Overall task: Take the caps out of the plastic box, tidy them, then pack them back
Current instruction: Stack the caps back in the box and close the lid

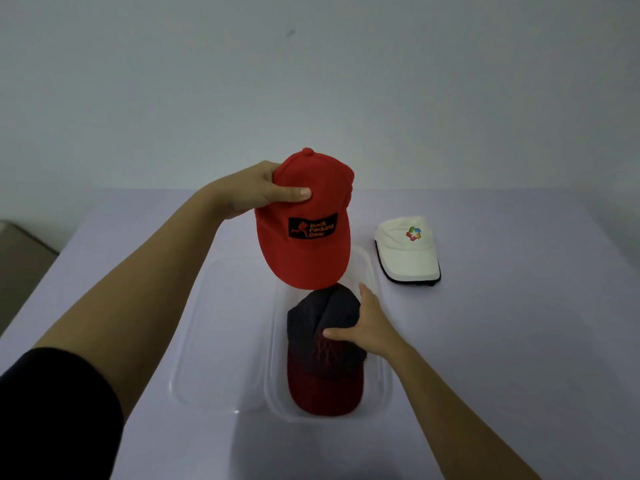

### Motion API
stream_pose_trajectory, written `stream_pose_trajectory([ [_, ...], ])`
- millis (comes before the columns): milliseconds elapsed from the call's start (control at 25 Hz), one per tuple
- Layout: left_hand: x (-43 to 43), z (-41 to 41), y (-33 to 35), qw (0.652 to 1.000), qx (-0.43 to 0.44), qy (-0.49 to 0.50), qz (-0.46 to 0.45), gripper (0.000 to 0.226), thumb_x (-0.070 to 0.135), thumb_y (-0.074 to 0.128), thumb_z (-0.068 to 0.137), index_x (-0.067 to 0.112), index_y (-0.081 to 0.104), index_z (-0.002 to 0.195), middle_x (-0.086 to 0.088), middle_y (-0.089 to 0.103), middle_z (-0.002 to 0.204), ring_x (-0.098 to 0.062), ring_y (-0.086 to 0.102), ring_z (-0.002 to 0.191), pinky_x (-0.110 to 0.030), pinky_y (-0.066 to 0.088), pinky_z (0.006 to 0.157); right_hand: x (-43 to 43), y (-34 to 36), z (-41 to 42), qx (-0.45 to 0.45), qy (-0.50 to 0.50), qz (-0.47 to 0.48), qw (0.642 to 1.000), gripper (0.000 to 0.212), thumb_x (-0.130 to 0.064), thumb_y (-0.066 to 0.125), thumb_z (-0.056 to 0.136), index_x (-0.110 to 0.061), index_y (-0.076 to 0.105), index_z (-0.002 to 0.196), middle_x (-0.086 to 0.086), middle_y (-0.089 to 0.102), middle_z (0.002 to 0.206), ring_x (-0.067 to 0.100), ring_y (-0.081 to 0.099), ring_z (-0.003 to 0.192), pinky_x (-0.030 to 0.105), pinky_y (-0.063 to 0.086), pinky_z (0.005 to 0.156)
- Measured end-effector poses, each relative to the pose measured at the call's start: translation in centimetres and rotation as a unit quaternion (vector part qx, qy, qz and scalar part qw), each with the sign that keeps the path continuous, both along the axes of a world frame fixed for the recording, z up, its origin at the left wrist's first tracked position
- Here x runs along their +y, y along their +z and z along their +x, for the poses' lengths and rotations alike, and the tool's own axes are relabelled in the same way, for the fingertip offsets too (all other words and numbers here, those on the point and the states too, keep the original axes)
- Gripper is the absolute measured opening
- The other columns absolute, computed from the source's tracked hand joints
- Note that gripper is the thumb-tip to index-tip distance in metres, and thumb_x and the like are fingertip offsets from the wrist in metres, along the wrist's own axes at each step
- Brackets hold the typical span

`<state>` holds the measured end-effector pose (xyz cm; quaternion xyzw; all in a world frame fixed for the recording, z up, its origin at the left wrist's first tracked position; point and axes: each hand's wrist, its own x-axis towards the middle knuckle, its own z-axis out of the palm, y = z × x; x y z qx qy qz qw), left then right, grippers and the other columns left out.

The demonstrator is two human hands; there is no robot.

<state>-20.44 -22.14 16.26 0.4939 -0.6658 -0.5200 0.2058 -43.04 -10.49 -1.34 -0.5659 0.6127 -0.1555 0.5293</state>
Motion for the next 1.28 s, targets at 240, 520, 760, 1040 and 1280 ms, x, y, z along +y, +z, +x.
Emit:
stream_pose_trajectory([
  [240,-1.8,0.5,-2.0,1.0,0.003,0.011,0.015,0.033,0.031,0.067,0.079,0.02,0.067,0.111,-0.002,0.073,0.108,-0.018,0.069,0.1,-0.029,0.056,0.086,-3.3,0.0,-0.4,0.009,0.076,0.052,0.996,0.113,-0.02,0.088,0.054,-0.029,0.02,0.143,0.007,0.043,0.141,0.026,0.047,0.125,0.043,0.043,0.103],
  [520,-1.8,-0.6,-4.9,0.999,0.013,0.0,0.049,0.023,0.022,0.065,0.086,0.02,0.067,0.109,0.002,0.073,0.102,-0.011,0.071,0.089,-0.018,0.055,0.07,0.0,2.5,-0.7,-0.02,0.156,-0.03,0.987,0.088,-0.019,0.083,0.062,-0.038,0.032,0.131,-0.006,0.057,0.12,0.011,0.056,0.108,0.027,0.048,0.091],
  [760,1.1,-2.8,-12.5,0.969,-0.072,-0.131,0.194,0.022,0.027,0.068,0.084,0.016,0.07,0.103,-0.01,0.072,0.106,-0.029,0.069,0.099,-0.034,0.055,0.089,1.2,2.3,-0.7,-0.008,0.14,-0.062,0.988,0.09,-0.022,0.079,0.069,-0.036,0.024,0.138,-0.003,0.054,0.129,0.012,0.052,0.117,0.026,0.045,0.097],
  [1040,1.7,-2.6,-16.2,0.953,-0.02,-0.09,0.289,0.037,0.027,0.063,0.088,0.014,0.06,0.122,-0.009,0.066,0.121,-0.024,0.065,0.109,-0.037,0.051,0.097,1.1,0.7,-0.9,-0.012,0.082,-0.061,0.995,0.089,-0.025,0.079,0.071,-0.029,0.025,0.141,-0.004,0.047,0.138,0.015,0.047,0.125,0.035,0.041,0.105],
  [1280,1.9,-2.6,-17.4,0.945,0.005,-0.056,0.322,0.035,0.026,0.062,0.088,0.015,0.059,0.121,-0.007,0.065,0.122,-0.023,0.063,0.111,-0.035,0.05,0.097,-0.7,0.2,-1.1,0.046,0.094,-0.091,0.99,0.084,-0.035,0.086,0.059,-0.023,0.039,0.127,-0.006,0.016,0.143,0.008,0.028,0.125,0.034,0.031,0.111],
])
